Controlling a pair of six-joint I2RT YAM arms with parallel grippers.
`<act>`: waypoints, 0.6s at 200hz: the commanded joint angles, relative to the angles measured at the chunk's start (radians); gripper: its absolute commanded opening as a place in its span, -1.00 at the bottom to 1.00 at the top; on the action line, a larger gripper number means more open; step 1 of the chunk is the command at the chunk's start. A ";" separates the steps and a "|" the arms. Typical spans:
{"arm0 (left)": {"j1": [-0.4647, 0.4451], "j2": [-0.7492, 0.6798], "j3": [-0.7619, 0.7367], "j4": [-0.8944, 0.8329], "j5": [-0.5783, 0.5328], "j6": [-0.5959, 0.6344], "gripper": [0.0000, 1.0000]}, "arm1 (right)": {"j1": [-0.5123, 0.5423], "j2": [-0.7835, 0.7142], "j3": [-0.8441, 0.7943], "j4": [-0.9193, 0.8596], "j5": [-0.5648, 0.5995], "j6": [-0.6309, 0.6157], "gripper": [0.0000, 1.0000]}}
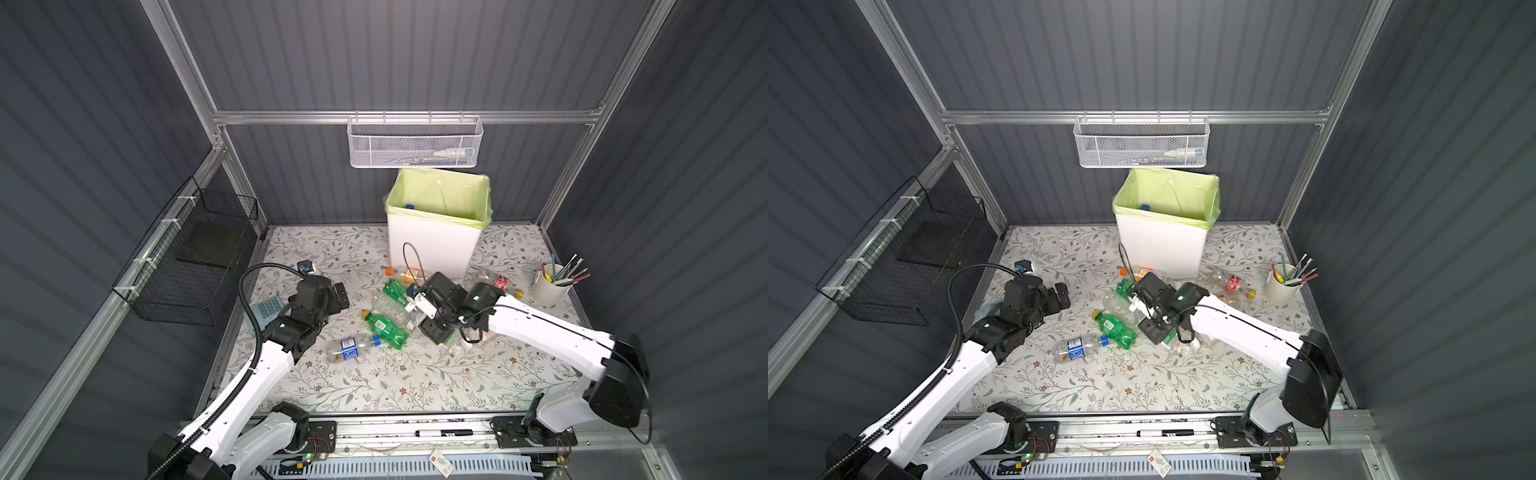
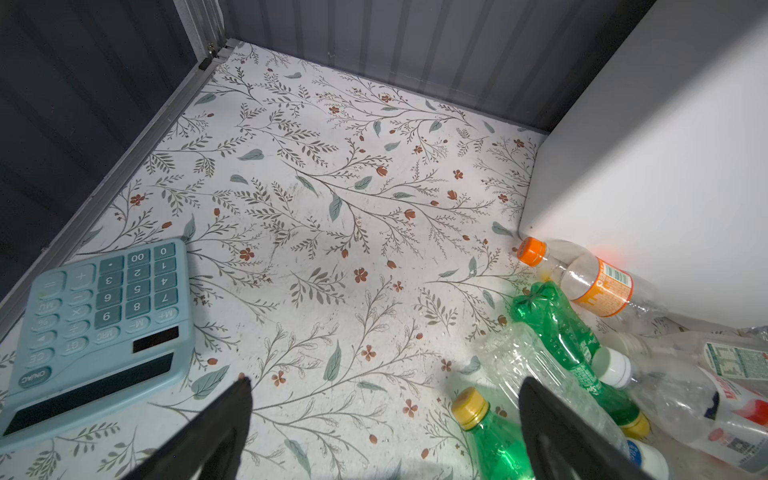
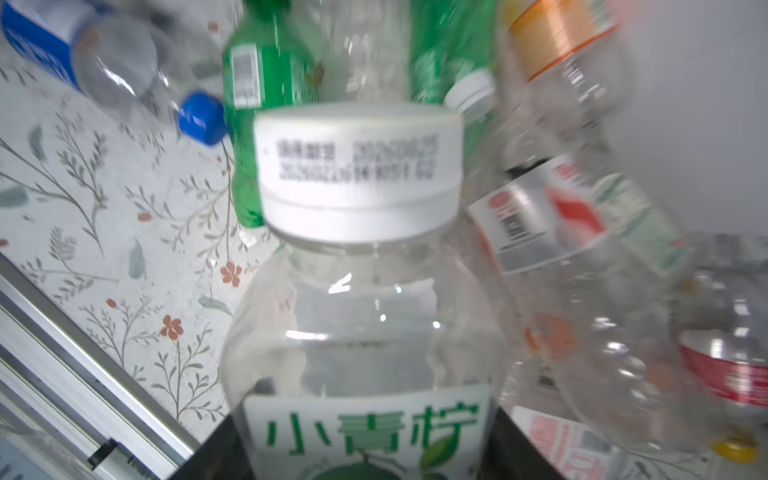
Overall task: Throw the plastic bottles in the bin
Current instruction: 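Lift the lime-labelled bottle with the right gripper over the bin and release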
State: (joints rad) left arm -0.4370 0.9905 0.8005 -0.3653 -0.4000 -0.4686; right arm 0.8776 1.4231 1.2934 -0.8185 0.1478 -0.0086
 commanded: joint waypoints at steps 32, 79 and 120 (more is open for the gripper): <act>0.006 0.009 -0.015 0.015 -0.003 -0.011 1.00 | -0.063 -0.343 0.097 0.492 0.329 -0.284 -0.08; 0.006 0.024 -0.011 0.028 0.008 -0.013 1.00 | -0.208 -0.343 0.170 0.956 0.181 -0.397 -0.02; 0.006 0.020 -0.009 0.025 0.012 -0.022 1.00 | -0.399 0.017 0.522 0.625 -0.058 -0.157 0.03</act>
State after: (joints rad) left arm -0.4366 1.0107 0.7986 -0.3504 -0.3950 -0.4728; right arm 0.5400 1.2217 1.6699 -0.0017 0.2558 -0.2909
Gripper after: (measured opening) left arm 0.998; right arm 0.633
